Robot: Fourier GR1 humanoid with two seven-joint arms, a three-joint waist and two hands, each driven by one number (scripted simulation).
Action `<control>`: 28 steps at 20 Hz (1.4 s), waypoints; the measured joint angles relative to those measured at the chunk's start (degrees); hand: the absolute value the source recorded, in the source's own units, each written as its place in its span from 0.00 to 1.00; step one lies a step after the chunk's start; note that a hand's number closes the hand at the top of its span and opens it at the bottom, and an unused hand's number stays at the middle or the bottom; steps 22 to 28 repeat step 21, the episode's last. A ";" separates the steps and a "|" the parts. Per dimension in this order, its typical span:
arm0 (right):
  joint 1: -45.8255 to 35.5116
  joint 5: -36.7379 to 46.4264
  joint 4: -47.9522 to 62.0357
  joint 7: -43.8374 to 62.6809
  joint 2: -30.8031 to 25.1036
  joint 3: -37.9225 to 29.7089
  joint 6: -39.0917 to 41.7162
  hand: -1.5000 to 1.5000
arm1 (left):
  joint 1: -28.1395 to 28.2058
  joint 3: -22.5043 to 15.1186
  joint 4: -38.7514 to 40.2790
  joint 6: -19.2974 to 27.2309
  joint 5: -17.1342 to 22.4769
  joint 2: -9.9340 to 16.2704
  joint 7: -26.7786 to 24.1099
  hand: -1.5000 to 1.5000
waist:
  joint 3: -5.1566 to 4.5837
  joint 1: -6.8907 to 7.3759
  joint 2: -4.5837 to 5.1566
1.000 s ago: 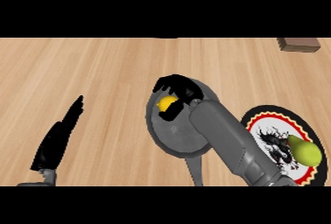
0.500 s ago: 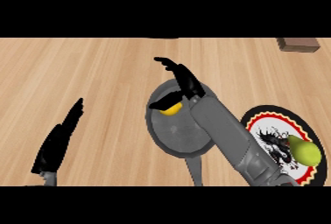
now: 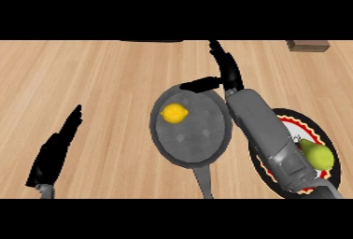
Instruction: Pick the lemon from the plate and place it in the pan
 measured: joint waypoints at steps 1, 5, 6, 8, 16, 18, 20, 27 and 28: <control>0.10 -0.55 0.72 -1.37 -1.30 -1.18 1.04 0.00 | 0.44 -0.05 -0.05 0.17 -0.20 -0.18 -0.59 0.50 | 0.00 -0.11 0.00; 0.86 -1.90 3.19 -6.79 -7.97 -4.80 6.52 0.00 | 0.94 0.72 -0.19 -0.39 0.24 0.10 -0.87 0.50 | 0.01 -0.40 -0.03; 1.44 -2.00 3.76 -8.40 -9.63 -5.38 8.15 0.00 | 1.41 0.90 -0.65 -0.63 0.45 0.22 -0.90 0.50 | 0.01 -0.44 -0.06; 2.27 -2.14 5.28 -11.21 -12.44 -6.52 10.88 0.00 | -0.06 0.08 -0.41 0.20 -0.52 -0.86 0.34 0.50 | 0.02 -0.65 -0.04; 3.39 -2.18 12.72 -18.71 -24.73 -10.43 23.41 0.00 | 1.46 -0.25 -2.95 -0.14 -1.19 -1.23 1.30 0.50 | 0.07 -0.24 0.09; 3.46 -1.76 14.68 -20.73 -26.93 -10.97 25.75 0.00 | 0.83 0.18 -2.61 -0.63 -0.98 -0.98 1.47 0.50 | 0.07 -0.08 0.17; 3.78 -1.41 16.34 -22.37 -29.02 -11.38 28.47 0.00 | -0.07 0.44 -2.29 -0.88 -0.82 -1.03 1.56 0.50 | 0.09 0.01 0.24; 3.49 -1.21 16.78 -22.56 -30.25 -11.49 29.90 0.00 | 0.06 0.29 -1.60 -0.59 -1.18 -1.40 0.91 0.50 | 0.09 -0.02 0.23; 3.49 -1.21 16.78 -22.56 -30.25 -11.49 29.90 0.00 | 0.06 0.29 -1.60 -0.59 -1.18 -1.40 0.91 0.50 | 0.09 -0.02 0.23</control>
